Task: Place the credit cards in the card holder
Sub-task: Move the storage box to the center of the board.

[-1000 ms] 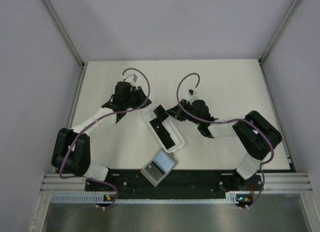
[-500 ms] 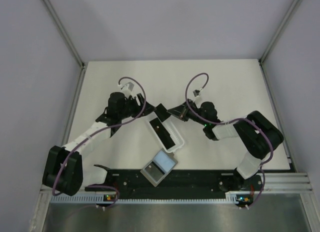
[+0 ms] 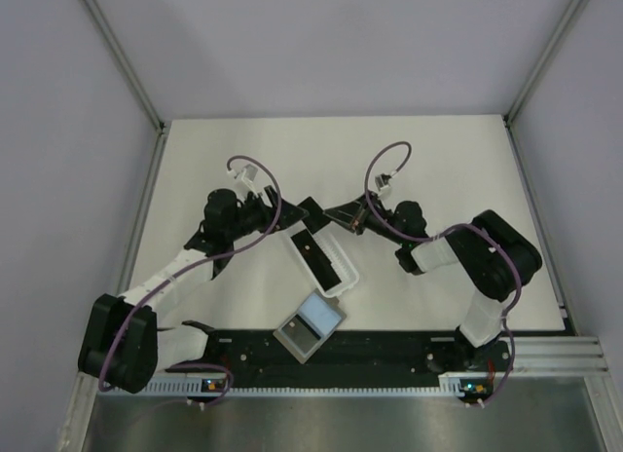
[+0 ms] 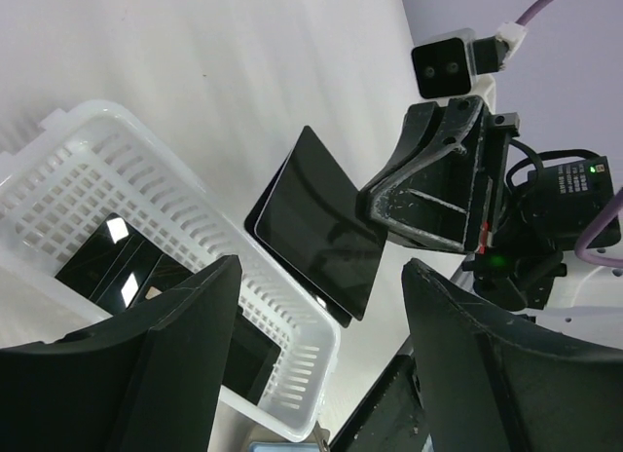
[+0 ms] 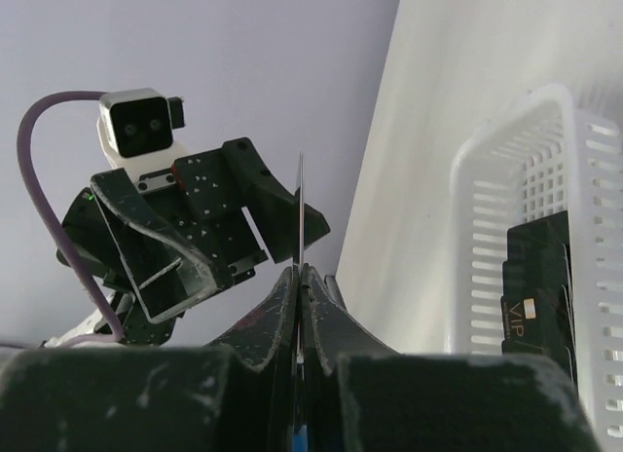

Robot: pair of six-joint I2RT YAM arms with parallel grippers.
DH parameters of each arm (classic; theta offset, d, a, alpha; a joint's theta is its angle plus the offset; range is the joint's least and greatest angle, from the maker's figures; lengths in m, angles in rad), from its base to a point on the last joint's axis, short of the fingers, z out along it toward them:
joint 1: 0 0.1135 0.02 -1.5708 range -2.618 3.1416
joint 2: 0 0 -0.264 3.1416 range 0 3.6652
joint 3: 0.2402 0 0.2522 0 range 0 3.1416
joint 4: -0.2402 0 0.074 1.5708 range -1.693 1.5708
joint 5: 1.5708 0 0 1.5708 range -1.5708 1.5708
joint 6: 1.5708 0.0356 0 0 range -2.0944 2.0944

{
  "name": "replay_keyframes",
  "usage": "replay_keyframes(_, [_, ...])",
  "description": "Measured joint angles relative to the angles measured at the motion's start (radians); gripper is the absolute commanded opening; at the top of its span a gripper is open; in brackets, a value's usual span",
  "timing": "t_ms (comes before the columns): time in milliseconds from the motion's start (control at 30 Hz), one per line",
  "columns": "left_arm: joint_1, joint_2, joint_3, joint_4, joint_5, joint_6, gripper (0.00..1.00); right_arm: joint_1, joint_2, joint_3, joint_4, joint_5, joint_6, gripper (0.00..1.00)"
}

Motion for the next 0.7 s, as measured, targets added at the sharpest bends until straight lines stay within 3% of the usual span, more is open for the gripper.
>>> replay_keyframes(700, [-0.009,0.029,-0.016,0.157,0.034,-0.1,0.5,-0.002,0.048,-0.011,0.054,-0.071,0.095,0.0])
